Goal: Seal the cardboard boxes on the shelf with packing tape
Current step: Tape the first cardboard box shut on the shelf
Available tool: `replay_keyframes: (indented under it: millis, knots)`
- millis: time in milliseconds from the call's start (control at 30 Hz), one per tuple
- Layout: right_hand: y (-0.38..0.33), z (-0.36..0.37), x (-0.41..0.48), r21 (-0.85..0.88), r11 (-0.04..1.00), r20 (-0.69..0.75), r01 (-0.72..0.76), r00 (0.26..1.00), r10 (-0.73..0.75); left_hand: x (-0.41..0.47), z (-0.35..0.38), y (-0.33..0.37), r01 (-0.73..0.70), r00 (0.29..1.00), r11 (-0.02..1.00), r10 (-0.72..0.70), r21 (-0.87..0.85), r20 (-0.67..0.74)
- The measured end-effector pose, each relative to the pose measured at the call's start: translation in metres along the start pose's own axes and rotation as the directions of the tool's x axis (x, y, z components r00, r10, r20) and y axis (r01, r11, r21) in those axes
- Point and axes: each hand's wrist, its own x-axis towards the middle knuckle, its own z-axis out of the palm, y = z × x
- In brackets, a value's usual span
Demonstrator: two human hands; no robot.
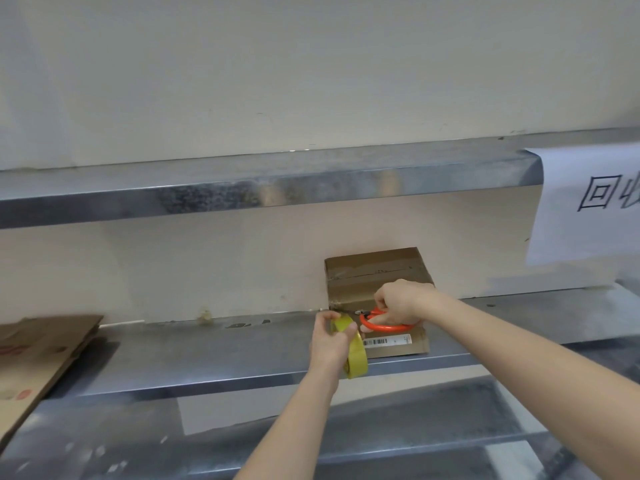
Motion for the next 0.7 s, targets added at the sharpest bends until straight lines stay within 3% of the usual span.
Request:
replay_keyframes:
  millis: [133,233,333,400,600,700]
  knots:
    - [-0.001,0.004,0.004,0.086,0.996,-0.016,0.006,1.0,-0.005,-0.002,0.002,0.005,-0.015,1.0,1.0,0.015,-0.008,0.003]
    - [-0.008,0.009,0.009,0.013,1.0,-0.085,0.004,0.996,-0.003,-0.003,-0.001,0.005,-0.041,0.999,0.999,0.041,0.017,0.002]
    - [-0.012,0.0,0.009,-0.031,0.999,-0.166,-0.028,0.986,0.022,-0.008,-0.002,-0.004,-0.071,0.994,0.996,0.066,0.051,0.087]
    - [-0.01,-0.007,0.009,-0.04,0.999,-0.144,-0.007,0.99,0.001,-0.01,-0.005,-0.004,-0.055,0.994,0.998,0.054,0.015,0.094]
    - [0.003,-0.004,0.007,-0.007,0.999,-0.093,0.046,0.995,-0.046,0.009,-0.038,0.003,-0.024,0.981,0.997,0.009,-0.079,-0.196]
    - [0.004,0.0,0.01,0.017,0.997,-0.064,0.072,0.995,-0.07,0.013,-0.05,0.008,-0.08,0.968,0.994,0.061,-0.069,-0.244]
